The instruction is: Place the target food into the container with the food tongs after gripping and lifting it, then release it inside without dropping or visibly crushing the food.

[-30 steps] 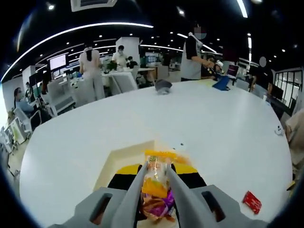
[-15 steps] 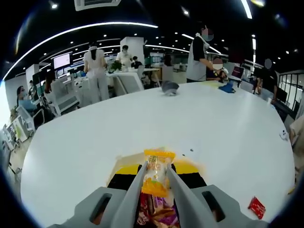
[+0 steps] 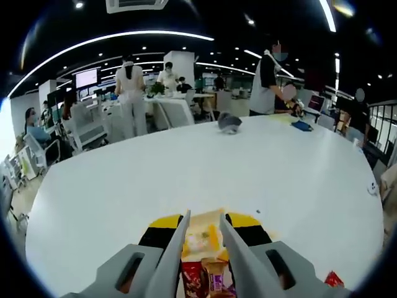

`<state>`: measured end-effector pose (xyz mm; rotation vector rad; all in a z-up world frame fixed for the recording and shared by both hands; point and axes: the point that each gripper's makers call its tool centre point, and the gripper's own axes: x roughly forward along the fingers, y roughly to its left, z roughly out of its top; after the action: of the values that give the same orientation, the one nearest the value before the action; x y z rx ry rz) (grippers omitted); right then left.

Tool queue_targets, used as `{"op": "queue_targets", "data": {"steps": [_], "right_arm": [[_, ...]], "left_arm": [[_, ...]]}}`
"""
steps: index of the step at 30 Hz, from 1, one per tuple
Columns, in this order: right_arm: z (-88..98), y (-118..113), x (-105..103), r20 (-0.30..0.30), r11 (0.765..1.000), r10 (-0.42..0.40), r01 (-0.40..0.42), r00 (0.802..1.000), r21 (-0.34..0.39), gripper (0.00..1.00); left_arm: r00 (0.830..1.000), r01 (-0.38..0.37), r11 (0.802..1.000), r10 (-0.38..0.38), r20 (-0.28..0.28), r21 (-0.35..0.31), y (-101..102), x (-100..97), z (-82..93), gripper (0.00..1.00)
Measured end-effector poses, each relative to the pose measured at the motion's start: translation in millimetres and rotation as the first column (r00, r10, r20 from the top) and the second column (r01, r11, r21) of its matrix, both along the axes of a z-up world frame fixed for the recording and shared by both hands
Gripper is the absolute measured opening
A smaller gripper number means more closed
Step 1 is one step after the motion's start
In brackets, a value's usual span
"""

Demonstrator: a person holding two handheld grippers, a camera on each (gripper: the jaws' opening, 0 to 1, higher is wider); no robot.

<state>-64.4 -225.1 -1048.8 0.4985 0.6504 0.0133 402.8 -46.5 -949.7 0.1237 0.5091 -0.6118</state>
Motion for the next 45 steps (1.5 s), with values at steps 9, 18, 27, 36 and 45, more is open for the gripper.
{"op": "queue_targets", "data": {"steps": [9, 18, 27, 36, 45], "right_arm": [[2.8, 5, 7, 0.015, 1.0, 0.012, -0.012, 1.0, 0.003, 0.3], [7.7, 22, 13, 0.045, 0.998, 0.066, -0.066, 0.997, -0.001, 0.3], [18.9, 25, 8, 0.083, 0.998, 0.068, -0.067, 0.994, -0.017, 0.3], [27.0, 28, -4, 0.11, 0.997, 0.071, -0.068, 0.991, -0.035, 0.3], [33.6, 35, -4, 0.133, 0.994, 0.102, -0.097, 0.986, -0.047, 0.3]], "left_arm": [[1.0, 0.008, 1.0, -0.008, -0.002, -0.005, 7, -10.5, 5.7, 0.26], [1.0, 0.018, 0.999, -0.017, 0.024, -0.05, 18, -31.6, 36.0, 0.26], [0.999, 0.029, 0.996, -0.027, 0.029, -0.086, 27, -60.5, 49.9, 0.26], [0.998, 0.055, 0.993, -0.051, 0.044, -0.104, 35, -81.0, 65.4, 0.26], [0.994, 0.091, 0.99, -0.084, 0.071, -0.103, 37, -105.1, 76.5, 0.25]]}}
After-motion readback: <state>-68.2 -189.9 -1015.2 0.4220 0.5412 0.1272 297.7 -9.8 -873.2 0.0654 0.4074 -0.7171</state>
